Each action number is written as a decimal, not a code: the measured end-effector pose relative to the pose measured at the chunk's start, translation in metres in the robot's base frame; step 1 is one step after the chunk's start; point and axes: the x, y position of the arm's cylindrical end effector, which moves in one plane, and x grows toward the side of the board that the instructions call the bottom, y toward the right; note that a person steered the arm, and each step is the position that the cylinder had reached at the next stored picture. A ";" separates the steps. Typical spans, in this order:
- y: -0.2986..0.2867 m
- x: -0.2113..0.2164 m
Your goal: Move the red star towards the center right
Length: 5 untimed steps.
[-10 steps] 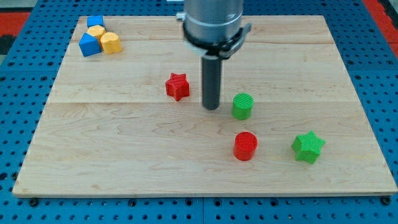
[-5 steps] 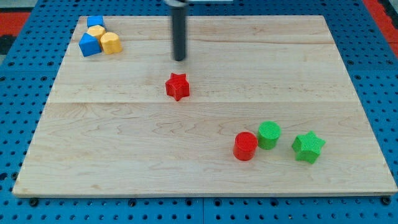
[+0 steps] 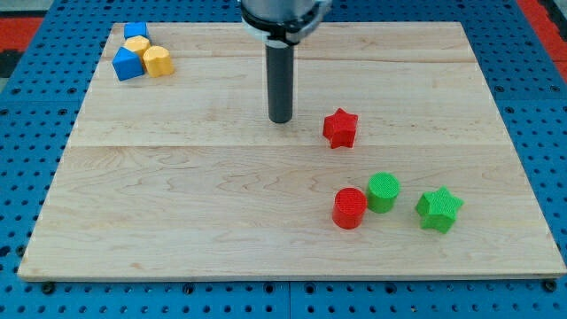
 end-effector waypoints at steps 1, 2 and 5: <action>0.017 0.001; 0.011 0.001; -0.006 0.002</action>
